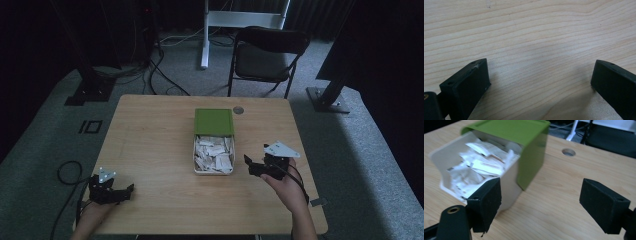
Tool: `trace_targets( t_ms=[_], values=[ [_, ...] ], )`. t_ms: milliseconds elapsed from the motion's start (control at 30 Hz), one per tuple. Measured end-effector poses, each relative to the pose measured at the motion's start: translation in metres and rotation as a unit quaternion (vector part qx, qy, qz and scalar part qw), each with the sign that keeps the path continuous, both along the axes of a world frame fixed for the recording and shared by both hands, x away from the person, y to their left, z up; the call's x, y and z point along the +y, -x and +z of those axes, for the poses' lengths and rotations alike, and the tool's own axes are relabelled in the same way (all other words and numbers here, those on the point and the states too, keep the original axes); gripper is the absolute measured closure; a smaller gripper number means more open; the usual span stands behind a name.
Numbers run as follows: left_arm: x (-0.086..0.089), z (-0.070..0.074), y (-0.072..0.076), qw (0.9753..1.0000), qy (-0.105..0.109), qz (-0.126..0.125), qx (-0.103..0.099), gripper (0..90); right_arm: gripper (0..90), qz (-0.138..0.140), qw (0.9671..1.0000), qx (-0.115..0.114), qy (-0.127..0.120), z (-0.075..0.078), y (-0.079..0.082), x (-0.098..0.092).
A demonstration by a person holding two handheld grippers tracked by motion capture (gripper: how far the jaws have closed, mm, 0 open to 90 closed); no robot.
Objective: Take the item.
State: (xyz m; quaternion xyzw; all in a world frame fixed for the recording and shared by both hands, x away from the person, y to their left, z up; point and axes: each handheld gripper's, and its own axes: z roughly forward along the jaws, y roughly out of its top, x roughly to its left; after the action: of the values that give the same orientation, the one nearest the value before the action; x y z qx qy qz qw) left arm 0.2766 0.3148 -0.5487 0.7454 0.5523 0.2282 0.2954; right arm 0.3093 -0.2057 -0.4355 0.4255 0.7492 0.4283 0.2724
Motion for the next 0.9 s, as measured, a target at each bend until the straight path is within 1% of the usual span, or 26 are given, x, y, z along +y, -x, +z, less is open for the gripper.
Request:
trace_targets(
  t_ms=[33,100,167,200,233,300,333,467,633,667,700,800,900],
  values=[
    [0.000,0.000,0.000,1.0000,0.000,0.000,0.000,2.6,19.3,0.000,1.0000,0.000,0.000,0.000,0.000,0.000],
    [0.000,0.000,0.000,1.0000,0.000,0.000,0.000,2.7,19.6,0.014,0.9999,-0.007,-0.001,0.006,0.001,0.008],
    [0.000,0.000,0.000,1.0000,0.000,0.000,0.000,2.7,19.6,0.018,0.9998,-0.010,-0.002,0.007,0.002,0.011],
    [0.000,0.000,0.000,1.0000,0.000,0.000,0.000,2.7,19.7,0.027,0.9996,-0.011,-0.003,0.009,0.002,0.017],
    [0.000,0.000,0.000,1.0000,0.000,0.000,0.000,2.7,19.7,0.027,0.9996,-0.011,-0.003,0.009,0.002,0.017],
    [0.000,0.000,0.000,1.0000,0.000,0.000,0.000,2.7,20.0,0.041,0.9991,-0.015,0.000,0.011,0.003,0.025],
    [0.000,0.000,0.000,1.0000,0.000,0.000,0.000,2.7,20.0,0.041,0.9991,-0.015,0.000,0.011,0.003,0.025],
    [0.000,0.000,0.000,1.0000,0.000,0.000,0.000,2.7,21.7,0.056,0.9983,-0.017,0.000,0.012,0.003,0.037],
    [0.000,0.000,0.000,1.0000,0.000,0.000,0.000,2.7,23.1,0.075,0.9970,-0.015,0.001,0.011,0.003,0.051],
    [0.000,0.000,0.000,1.0000,-0.001,0.000,0.000,2.6,23.5,0.084,0.9964,-0.013,0.000,0.009,0.004,0.058],
    [0.000,0.000,0.000,1.0000,-0.001,-0.001,0.000,2.6,23.5,0.084,0.9964,-0.013,0.000,0.009,0.004,0.058],
    [0.000,0.000,0.000,1.0000,-0.001,-0.001,0.001,2.6,24.6,0.095,0.9954,-0.011,0.001,0.006,0.003,0.067],
    [0.000,0.000,0.000,1.0000,-0.001,-0.001,0.000,2.7,28.3,0.104,0.9946,-0.008,0.001,0.003,0.003,0.074]
  ],
)
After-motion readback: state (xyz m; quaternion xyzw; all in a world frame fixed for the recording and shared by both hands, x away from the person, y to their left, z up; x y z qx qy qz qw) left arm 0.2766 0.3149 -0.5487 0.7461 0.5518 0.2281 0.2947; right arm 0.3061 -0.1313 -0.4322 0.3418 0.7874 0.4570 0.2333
